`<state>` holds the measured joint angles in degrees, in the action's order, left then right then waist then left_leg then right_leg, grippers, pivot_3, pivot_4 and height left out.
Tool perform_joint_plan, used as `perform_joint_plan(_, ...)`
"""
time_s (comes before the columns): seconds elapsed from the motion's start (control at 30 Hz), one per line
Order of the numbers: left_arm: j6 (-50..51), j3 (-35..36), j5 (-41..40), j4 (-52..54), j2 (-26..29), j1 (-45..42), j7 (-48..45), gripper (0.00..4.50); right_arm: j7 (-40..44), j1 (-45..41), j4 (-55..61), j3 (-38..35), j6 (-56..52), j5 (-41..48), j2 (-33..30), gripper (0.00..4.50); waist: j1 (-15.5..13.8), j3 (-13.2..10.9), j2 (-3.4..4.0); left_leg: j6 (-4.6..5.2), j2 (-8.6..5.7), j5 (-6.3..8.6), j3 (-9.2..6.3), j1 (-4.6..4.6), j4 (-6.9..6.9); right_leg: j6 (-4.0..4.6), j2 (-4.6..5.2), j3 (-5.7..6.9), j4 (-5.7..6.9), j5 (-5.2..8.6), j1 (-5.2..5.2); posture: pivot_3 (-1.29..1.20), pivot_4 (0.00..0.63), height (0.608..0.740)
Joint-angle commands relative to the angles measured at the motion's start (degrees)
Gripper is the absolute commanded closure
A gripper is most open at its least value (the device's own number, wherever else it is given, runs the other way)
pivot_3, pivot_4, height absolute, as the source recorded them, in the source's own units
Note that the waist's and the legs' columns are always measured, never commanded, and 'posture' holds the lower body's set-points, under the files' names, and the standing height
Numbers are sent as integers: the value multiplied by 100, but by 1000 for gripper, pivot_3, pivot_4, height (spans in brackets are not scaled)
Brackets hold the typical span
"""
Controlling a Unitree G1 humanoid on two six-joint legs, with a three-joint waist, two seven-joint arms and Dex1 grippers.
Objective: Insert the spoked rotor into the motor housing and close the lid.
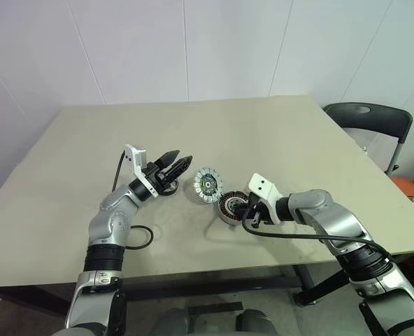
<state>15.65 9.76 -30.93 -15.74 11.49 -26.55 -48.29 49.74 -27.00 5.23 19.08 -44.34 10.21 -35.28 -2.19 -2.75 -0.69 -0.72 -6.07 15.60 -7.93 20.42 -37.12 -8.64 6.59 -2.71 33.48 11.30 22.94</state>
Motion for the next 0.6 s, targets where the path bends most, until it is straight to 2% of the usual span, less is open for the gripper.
perform_joint_plan(0.03,-108,-14,20,93,47,-26,-10,1211,-141,-112,-24,-84,202,-121,73,3989,1,0,0,0,0,0,0,0,0,0,0,0,0,0,0,0,0,740)
perform_joint_plan(0.6,-131,-24,58,60,42,-27,-36,1211,-286,-151,-292,-137,466,-343,201,3989,1,0,0,0,0,0,0,-1,0,0,0,0,0,0,-2,0,0,740)
